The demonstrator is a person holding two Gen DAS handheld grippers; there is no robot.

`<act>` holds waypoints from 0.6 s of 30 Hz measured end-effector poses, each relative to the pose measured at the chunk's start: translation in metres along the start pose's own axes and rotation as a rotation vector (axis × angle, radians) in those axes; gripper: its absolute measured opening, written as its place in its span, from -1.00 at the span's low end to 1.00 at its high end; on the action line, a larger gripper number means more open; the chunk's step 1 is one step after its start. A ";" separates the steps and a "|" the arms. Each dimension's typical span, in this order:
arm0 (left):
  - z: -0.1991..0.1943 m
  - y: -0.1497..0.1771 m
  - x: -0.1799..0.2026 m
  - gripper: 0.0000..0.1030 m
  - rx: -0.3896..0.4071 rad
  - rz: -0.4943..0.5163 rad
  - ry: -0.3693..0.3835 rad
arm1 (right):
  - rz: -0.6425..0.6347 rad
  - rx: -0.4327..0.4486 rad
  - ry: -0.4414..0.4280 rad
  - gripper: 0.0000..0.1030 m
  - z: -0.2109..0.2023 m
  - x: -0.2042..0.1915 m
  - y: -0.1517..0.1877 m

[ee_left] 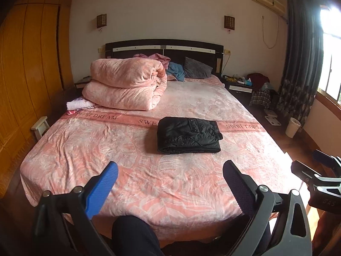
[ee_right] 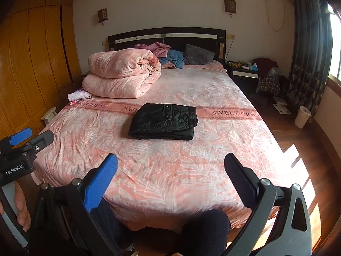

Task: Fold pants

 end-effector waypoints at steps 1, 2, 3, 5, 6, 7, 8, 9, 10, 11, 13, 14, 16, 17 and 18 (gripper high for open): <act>-0.004 0.001 -0.003 0.93 0.000 -0.007 -0.009 | 0.008 0.003 -0.007 0.94 -0.004 -0.002 0.002; -0.008 0.003 -0.005 0.93 -0.001 -0.014 -0.022 | 0.015 -0.002 -0.009 0.94 -0.006 -0.003 0.003; -0.010 0.005 -0.006 0.93 -0.001 -0.016 -0.029 | 0.015 -0.001 -0.017 0.94 -0.008 -0.005 0.005; -0.015 0.008 -0.009 0.93 -0.003 -0.017 -0.038 | 0.014 -0.003 -0.013 0.94 -0.010 -0.008 0.007; -0.017 0.010 -0.010 0.93 -0.001 -0.014 -0.041 | 0.016 -0.004 -0.014 0.94 -0.011 -0.009 0.008; -0.020 0.011 -0.010 0.93 -0.001 -0.011 -0.042 | 0.022 -0.008 -0.014 0.94 -0.013 -0.011 0.009; -0.022 0.013 -0.011 0.93 -0.002 -0.015 -0.043 | 0.027 -0.006 -0.022 0.94 -0.016 -0.013 0.010; -0.024 0.014 -0.012 0.93 -0.002 -0.019 -0.045 | 0.030 -0.005 -0.026 0.94 -0.016 -0.015 0.010; -0.025 0.016 -0.012 0.93 -0.006 -0.018 -0.040 | 0.030 -0.006 -0.021 0.94 -0.017 -0.017 0.011; -0.026 0.017 -0.011 0.93 -0.011 -0.014 -0.032 | 0.027 -0.010 -0.016 0.94 -0.018 -0.018 0.012; -0.027 0.020 -0.008 0.93 -0.014 -0.008 -0.026 | 0.025 -0.009 -0.009 0.94 -0.015 -0.019 0.012; -0.026 0.021 -0.007 0.93 -0.019 -0.004 -0.024 | 0.026 -0.011 -0.003 0.94 -0.014 -0.019 0.013; -0.023 0.024 -0.003 0.93 -0.036 0.007 -0.013 | 0.033 -0.013 0.000 0.94 -0.012 -0.018 0.015; -0.021 0.025 -0.002 0.93 -0.043 0.010 -0.009 | 0.034 -0.014 0.004 0.94 -0.010 -0.017 0.016; -0.019 0.026 -0.001 0.93 -0.049 0.010 -0.005 | 0.034 -0.015 0.010 0.94 -0.009 -0.017 0.016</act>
Point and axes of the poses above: each gripper's, at about its wrist camera, not at the fingertips, and z roughly the way its jaws point, x to its right, y to its underside, the point moved 4 cm from there along z, roughly the way its jaws point, and after that the axes turned 14 degrees about -y, right-handed, at the moved point
